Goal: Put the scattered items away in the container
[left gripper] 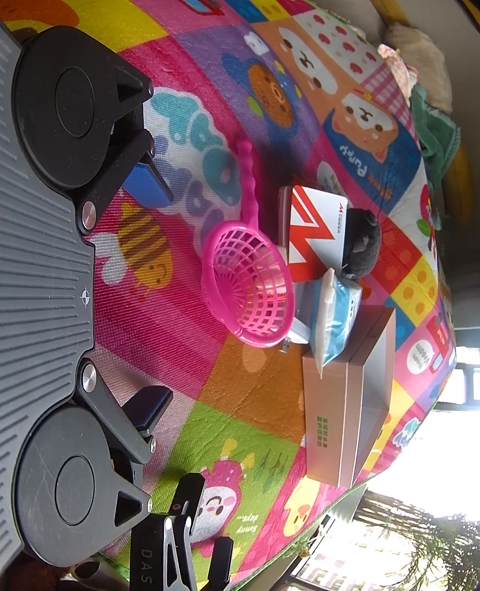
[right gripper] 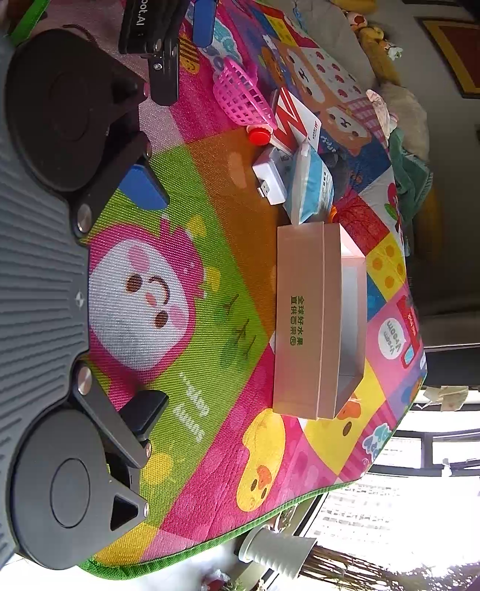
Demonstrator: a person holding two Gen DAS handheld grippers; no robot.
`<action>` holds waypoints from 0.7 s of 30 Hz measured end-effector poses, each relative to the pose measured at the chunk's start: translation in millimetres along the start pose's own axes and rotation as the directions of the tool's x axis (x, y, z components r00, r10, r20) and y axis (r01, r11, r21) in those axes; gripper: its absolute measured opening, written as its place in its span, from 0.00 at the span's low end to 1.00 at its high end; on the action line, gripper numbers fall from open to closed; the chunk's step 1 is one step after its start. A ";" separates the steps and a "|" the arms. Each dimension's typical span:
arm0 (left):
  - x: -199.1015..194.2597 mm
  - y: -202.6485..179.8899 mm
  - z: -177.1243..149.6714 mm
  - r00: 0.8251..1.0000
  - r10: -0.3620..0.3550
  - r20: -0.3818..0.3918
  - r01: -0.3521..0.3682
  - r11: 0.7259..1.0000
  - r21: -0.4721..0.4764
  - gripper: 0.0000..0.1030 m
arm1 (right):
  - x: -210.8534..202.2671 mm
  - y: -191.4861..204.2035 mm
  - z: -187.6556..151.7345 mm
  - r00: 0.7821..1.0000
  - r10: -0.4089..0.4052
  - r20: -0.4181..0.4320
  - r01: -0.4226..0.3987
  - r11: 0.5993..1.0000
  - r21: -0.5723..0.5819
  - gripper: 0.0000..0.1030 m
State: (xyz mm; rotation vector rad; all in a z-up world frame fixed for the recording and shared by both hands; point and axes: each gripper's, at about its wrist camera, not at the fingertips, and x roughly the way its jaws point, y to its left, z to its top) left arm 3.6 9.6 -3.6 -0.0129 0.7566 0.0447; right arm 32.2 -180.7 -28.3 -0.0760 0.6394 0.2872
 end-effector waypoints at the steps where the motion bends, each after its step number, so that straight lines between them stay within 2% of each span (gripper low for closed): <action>1: 0.2 0.5 0.7 1.000 -0.005 -0.003 0.005 1.000 0.007 1.00 | 0.1 -0.1 -0.4 1.000 0.001 0.000 -0.001 1.000 0.000 1.00; 4: 0.2 2.2 2.6 1.000 -0.013 -0.006 0.014 0.998 0.055 1.00 | 0.5 -0.5 -0.3 1.000 0.006 -0.004 -0.006 1.000 -0.004 1.00; 8: 0.5 5.8 8.9 1.000 0.021 0.007 -0.022 0.991 0.135 1.00 | 0.5 -0.9 -2.0 1.000 0.014 0.001 -0.014 1.000 -0.017 1.00; 12: 4.8 14.3 21.8 0.999 0.050 0.018 -0.052 0.989 0.138 1.00 | -0.8 -1.3 -4.9 1.000 0.018 0.018 -0.018 1.000 -0.021 1.00; 15: 4.5 18.1 28.7 0.996 0.080 0.036 -0.084 0.985 0.150 1.00 | -1.7 -3.5 -5.6 0.999 0.038 0.026 -0.037 0.999 -0.035 1.00; 18: 2.5 23.5 32.1 0.993 0.101 0.063 -0.111 0.974 0.196 1.00 | -0.8 -6.0 0.2 0.998 0.068 -0.003 -0.068 0.996 -0.055 1.00; 21: 6.5 35.7 36.2 0.983 0.161 0.083 -0.175 0.960 0.218 1.00 | -1.3 -4.6 8.9 0.997 0.077 -0.008 -0.077 0.994 -0.082 1.00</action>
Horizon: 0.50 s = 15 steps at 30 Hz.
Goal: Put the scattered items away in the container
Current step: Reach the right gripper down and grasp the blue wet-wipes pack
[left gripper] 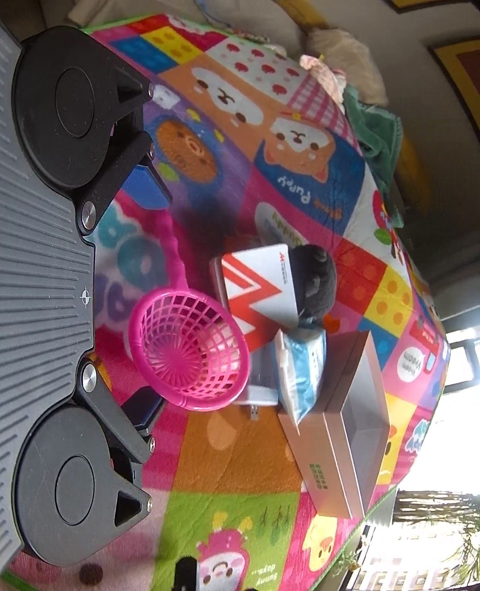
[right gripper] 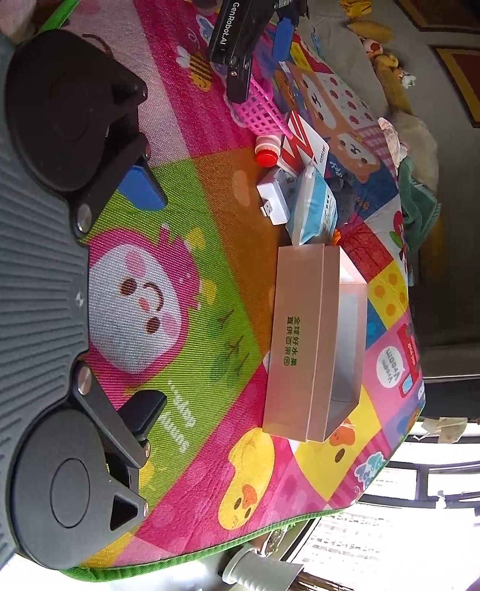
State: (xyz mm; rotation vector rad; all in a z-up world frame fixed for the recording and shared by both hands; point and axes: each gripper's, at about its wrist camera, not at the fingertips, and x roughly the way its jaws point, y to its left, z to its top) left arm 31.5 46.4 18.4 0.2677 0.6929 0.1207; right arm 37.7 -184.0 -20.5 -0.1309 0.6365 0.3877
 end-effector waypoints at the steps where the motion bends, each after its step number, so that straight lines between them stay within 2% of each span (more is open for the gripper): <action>1: 2.5 5.0 0.3 1.000 0.030 0.003 -0.030 1.000 -0.002 1.00 | -0.7 2.0 3.5 1.000 -0.008 0.009 0.008 1.000 -0.019 1.00; 4: 7.1 21.6 3.8 0.995 0.096 0.020 -0.096 0.995 -0.029 1.00 | -2.6 11.2 17.6 0.999 0.002 0.046 0.001 0.997 -0.078 1.00; 6: 7.2 32.4 7.2 0.994 0.102 0.030 -0.100 0.993 -0.064 1.00 | -2.2 20.5 29.5 0.997 0.031 0.075 -0.021 0.992 -0.127 1.00; 7: 6.1 36.6 8.3 0.995 0.088 0.036 -0.085 0.993 -0.082 1.00 | -0.8 28.4 38.1 0.994 0.042 0.097 -0.025 0.985 -0.172 0.94; 8: 4.6 40.4 8.3 0.997 0.058 0.040 -0.054 0.993 -0.101 1.00 | 1.2 36.8 45.7 0.992 0.052 0.115 -0.026 0.974 -0.223 0.84; 10: 2.4 46.5 6.3 0.999 -0.038 0.035 0.043 0.989 -0.142 1.00 | 7.5 56.4 59.6 0.986 0.064 0.151 -0.009 0.941 -0.340 0.70; 12: -0.5 50.7 1.5 0.991 -0.129 0.031 0.133 0.974 -0.181 1.00 | 19.9 75.4 70.6 0.980 0.065 0.187 0.027 0.892 -0.452 0.66; 15: -7.8 51.3 -5.8 0.988 -0.145 0.047 0.151 0.973 -0.176 1.00 | 43.0 98.9 83.9 0.976 0.081 0.201 0.044 0.834 -0.550 0.65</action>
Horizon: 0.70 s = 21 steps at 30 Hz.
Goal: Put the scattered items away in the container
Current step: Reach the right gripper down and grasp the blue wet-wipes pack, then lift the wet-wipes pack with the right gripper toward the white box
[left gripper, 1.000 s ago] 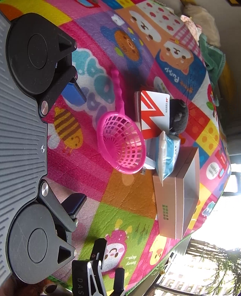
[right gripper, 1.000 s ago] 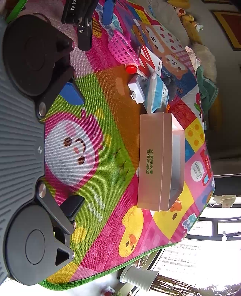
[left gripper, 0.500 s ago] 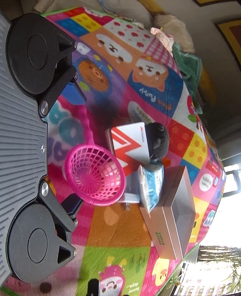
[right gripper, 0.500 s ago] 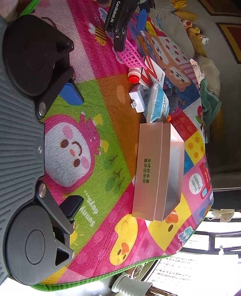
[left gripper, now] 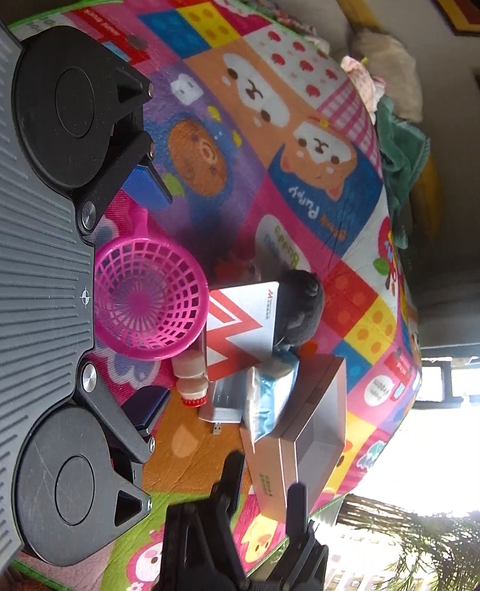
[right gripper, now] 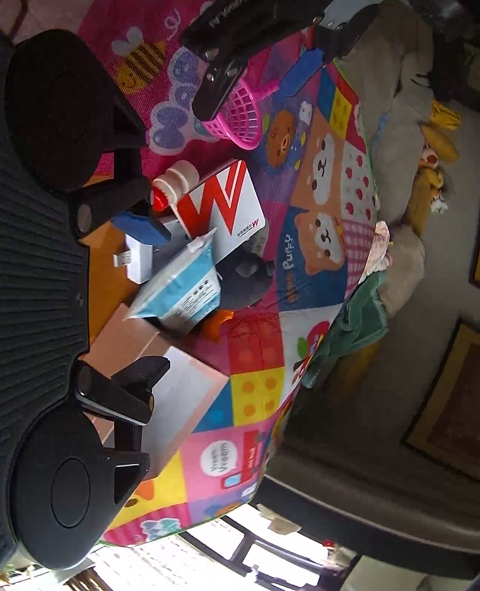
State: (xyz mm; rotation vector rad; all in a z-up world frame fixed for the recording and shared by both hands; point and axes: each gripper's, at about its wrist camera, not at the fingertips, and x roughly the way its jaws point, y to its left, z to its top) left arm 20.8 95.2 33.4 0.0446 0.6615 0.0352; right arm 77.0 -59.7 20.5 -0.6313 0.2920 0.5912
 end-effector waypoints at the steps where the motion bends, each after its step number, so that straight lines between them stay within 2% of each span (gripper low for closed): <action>1: -2.4 0.1 -2.3 1.000 0.007 0.008 -0.007 1.000 0.008 1.00 | 8.9 3.9 4.3 1.000 0.012 -0.001 -0.012 1.000 -0.024 0.64; 7: -3.5 8.2 -8.3 0.999 -0.033 0.004 0.033 0.999 0.003 1.00 | 59.0 21.7 12.6 0.999 -0.017 -0.031 0.012 0.990 -0.137 0.54; 10: 0.9 9.1 -9.3 0.999 -0.036 -0.006 0.036 0.999 -0.004 1.00 | 67.9 22.6 13.4 0.998 0.004 -0.062 -0.012 0.990 -0.137 0.40; 11: 1.9 9.0 -9.3 0.999 -0.037 -0.008 0.036 0.999 -0.007 1.00 | 65.1 22.2 14.1 0.999 0.000 -0.054 -0.007 0.991 -0.130 0.34; 12: 1.9 8.4 -9.2 0.999 -0.038 -0.007 0.038 0.999 -0.008 1.00 | 59.2 20.7 15.4 0.999 -0.003 -0.046 -0.002 0.993 -0.120 0.31; 14: 0.0 6.5 -8.9 0.999 -0.042 -0.001 0.042 0.999 -0.009 1.00 | 39.8 12.7 19.8 1.000 0.001 -0.025 -0.003 0.998 -0.066 0.22; 17: -6.8 1.4 -8.2 0.999 -0.049 0.013 0.049 0.999 -0.003 1.00 | -0.8 -7.6 22.9 0.999 0.052 -0.003 -0.051 0.997 0.050 0.16; 19: -12.0 -3.9 -7.6 0.998 -0.061 0.019 0.061 0.998 0.006 1.00 | -27.5 -28.4 18.6 0.994 0.112 -0.014 -0.108 0.980 0.168 0.15; 21: -17.2 -11.0 -7.6 0.997 -0.074 0.026 0.073 0.997 0.019 1.00 | -49.6 -51.2 6.6 0.985 0.172 -0.035 -0.154 0.943 0.294 0.13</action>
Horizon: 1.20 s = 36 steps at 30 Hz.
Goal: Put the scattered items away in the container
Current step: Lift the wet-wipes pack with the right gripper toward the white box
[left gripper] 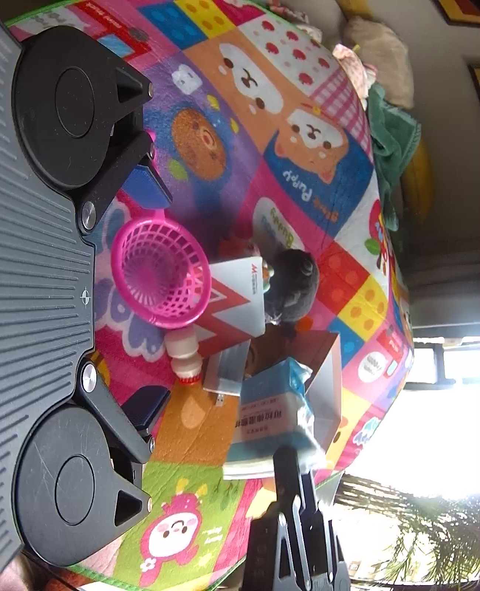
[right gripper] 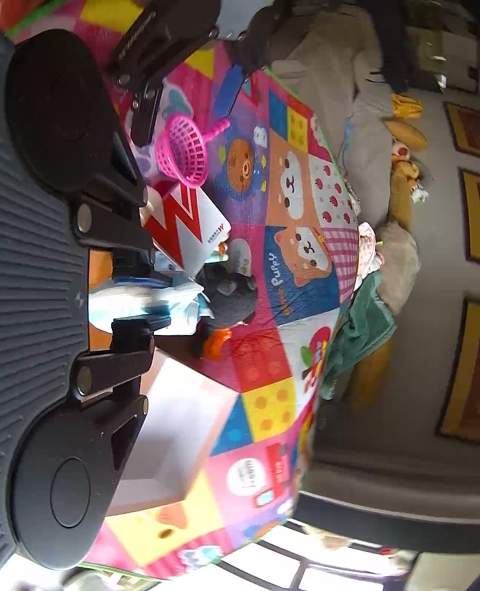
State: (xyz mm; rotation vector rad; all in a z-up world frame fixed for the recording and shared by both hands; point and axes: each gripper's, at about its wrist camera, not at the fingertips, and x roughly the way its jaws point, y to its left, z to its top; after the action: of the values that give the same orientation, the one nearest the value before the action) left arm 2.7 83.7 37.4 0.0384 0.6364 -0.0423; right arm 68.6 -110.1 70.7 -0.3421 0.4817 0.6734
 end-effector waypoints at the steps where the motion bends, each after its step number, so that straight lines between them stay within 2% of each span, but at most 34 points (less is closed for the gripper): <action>1: -2.5 -4.2 -0.1 1.000 -0.008 0.004 0.008 1.000 0.008 1.00 | -11.2 -11.2 -6.2 1.000 0.010 -0.013 -0.009 0.998 0.060 0.13; 3: -6.2 -12.2 -0.7 1.000 -0.025 0.009 0.024 1.000 0.018 1.00 | -27.9 -35.8 -23.8 0.999 0.009 -0.044 -0.001 0.984 0.178 0.11; 5: -7.4 -19.4 -1.3 0.999 -0.034 0.008 0.034 0.999 0.025 1.00 | -37.3 -60.1 -44.6 0.996 -0.024 -0.084 0.048 0.957 0.287 0.11; 9: -7.7 -31.2 -2.6 1.000 -0.027 0.000 0.027 0.998 0.058 1.00 | -48.9 -83.9 -80.0 0.976 -0.164 -0.141 0.203 0.918 0.340 0.12; 10: -7.5 -32.2 -2.4 1.000 -0.021 -0.003 0.021 0.998 0.066 1.00 | -50.9 -84.8 -83.9 0.973 -0.185 -0.136 0.220 0.919 0.326 0.22; 11: -6.9 -32.3 -2.2 1.000 -0.013 -0.007 0.014 0.997 0.071 1.00 | -52.3 -83.3 -85.2 0.973 -0.200 -0.119 0.227 0.925 0.304 0.45; 12: -6.2 -31.7 -2.0 1.000 -0.005 -0.012 0.006 0.997 0.073 1.00 | -53.8 -79.6 -85.1 0.974 -0.210 -0.087 0.226 0.934 0.276 0.62; 13: -5.4 -30.7 -2.2 1.000 0.001 -0.016 0.000 0.997 0.072 1.00 | -54.4 -74.1 -83.9 0.977 -0.210 -0.043 0.214 0.947 0.240 0.84; 14: -4.5 -29.8 -2.7 1.000 0.007 -0.021 -0.006 0.998 0.070 1.00 | -52.0 -67.3 -81.1 0.981 -0.193 -0.002 0.189 0.963 0.192 0.89; 17: -0.9 -27.4 -5.5 0.999 0.016 -0.043 -0.013 0.998 0.059 1.00 | -25.1 -44.7 -68.6 0.992 -0.126 0.020 0.125 0.992 0.023 0.89; 20: -1.2 -27.5 -8.8 0.999 0.014 -0.051 -0.009 0.996 0.092 1.00 | 8.1 -26.8 -56.2 0.994 -0.106 0.025 0.108 0.983 -0.148 0.89; 22: -4.3 -25.1 -9.1 0.999 0.019 -0.040 -0.013 0.990 0.141 1.00 | 24.6 -30.1 -46.7 0.996 -0.082 0.016 0.084 0.981 -0.174 0.89; 25: -9.7 -9.0 -4.6 1.000 0.022 -0.013 -0.019 0.984 0.178 1.00 | 44.4 -59.0 -34.2 0.999 0.027 -0.038 -0.027 1.000 -0.012 0.92; 27: -11.4 9.0 0.4 1.000 -0.003 -0.003 0.004 0.987 0.159 1.00 | 54.3 -78.5 -34.9 0.994 0.096 -0.058 -0.089 0.989 0.118 0.92; 30: -8.2 34.5 8.1 1.000 -0.025 0.017 0.022 0.990 0.139 1.00 | 60.4 -93.4 -48.0 0.986 0.148 -0.081 -0.125 0.962 0.242 0.92; 33: 2.3 55.8 16.3 1.000 -0.003 0.010 0.002 0.993 0.116 1.00 | 44.4 -88.7 -62.0 0.983 0.164 -0.087 -0.132 0.945 0.299 0.95; 36: 14.9 75.3 21.1 1.000 0.019 -0.006 -0.019 0.996 0.091 1.00 | 15.8 -69.0 -72.9 0.969 0.236 -0.077 -0.205 0.936 0.287 0.97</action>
State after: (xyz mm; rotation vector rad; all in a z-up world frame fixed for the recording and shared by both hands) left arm 31.1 157.4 47.1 0.1323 0.6403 -0.0528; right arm 102.4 -185.5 11.5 -0.0590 0.7192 0.7957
